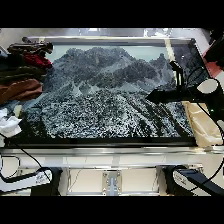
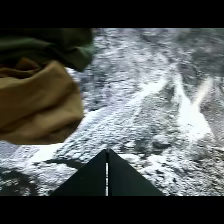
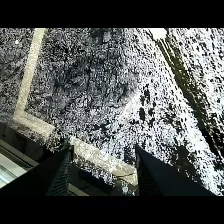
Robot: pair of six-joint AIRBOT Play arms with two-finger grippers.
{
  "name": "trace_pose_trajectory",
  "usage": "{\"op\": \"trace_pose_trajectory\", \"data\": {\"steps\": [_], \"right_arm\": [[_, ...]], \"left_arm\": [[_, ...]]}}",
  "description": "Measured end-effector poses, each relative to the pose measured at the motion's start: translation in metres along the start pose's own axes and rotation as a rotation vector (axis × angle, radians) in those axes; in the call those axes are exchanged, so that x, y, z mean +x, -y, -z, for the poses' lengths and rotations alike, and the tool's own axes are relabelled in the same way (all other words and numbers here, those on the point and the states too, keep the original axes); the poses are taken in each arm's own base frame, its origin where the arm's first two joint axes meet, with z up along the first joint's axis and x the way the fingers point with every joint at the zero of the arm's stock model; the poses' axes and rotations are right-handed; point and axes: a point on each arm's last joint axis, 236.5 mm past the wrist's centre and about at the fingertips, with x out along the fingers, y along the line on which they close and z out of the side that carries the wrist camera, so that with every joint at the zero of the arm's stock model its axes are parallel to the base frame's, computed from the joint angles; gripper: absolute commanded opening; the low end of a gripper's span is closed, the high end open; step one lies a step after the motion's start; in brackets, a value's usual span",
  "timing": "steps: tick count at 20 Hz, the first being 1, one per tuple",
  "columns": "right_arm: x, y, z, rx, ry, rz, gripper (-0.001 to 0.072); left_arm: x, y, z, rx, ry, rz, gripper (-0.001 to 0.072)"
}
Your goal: Fold the shirts.
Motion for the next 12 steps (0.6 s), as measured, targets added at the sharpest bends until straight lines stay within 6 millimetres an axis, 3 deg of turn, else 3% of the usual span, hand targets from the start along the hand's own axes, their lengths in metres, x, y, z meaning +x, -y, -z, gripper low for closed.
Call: {"op": "trace_pose_trajectory", "data": {"steps": [3,4,5,6,7,9,12], "right_arm": [[0.0,-0.001,-0.001,0.002,0.005,-0.003,0.0441],[0.0,-0.001,-0.003,0.004,0.014,-0.005,0.044],[0.0,-0.002,-0.007,0.009,0.03,-0.01,0.044],[0.0,-0.003,-0.01,0.013,0.041,-0.015,0.044],[-0.001,-0.005,-0.013,0.017,0.056,-0.019,0.044],[-0.001,-0.007,-0.019,0.026,0.083,-0.028,0.044],[-0.002,-0.01,-0.025,0.048,0.106,-0.043,0.044]], "left_arm": [[0.013,-0.042,0.01,-0.044,-0.032,-0.086,0.002],[0.018,-0.057,0.014,-0.064,-0.044,-0.109,0.0083],[0.024,-0.071,0.018,-0.082,-0.054,-0.131,0.031],[0.031,-0.089,0.022,-0.104,-0.061,-0.157,0.0613],[0.039,-0.104,0.028,-0.124,-0.075,-0.177,0.07],[0.059,-0.136,0.046,-0.179,-0.118,-0.215,0.0699],[0.087,-0.188,0.09,-0.291,-0.218,-0.283,0.0703]]}}
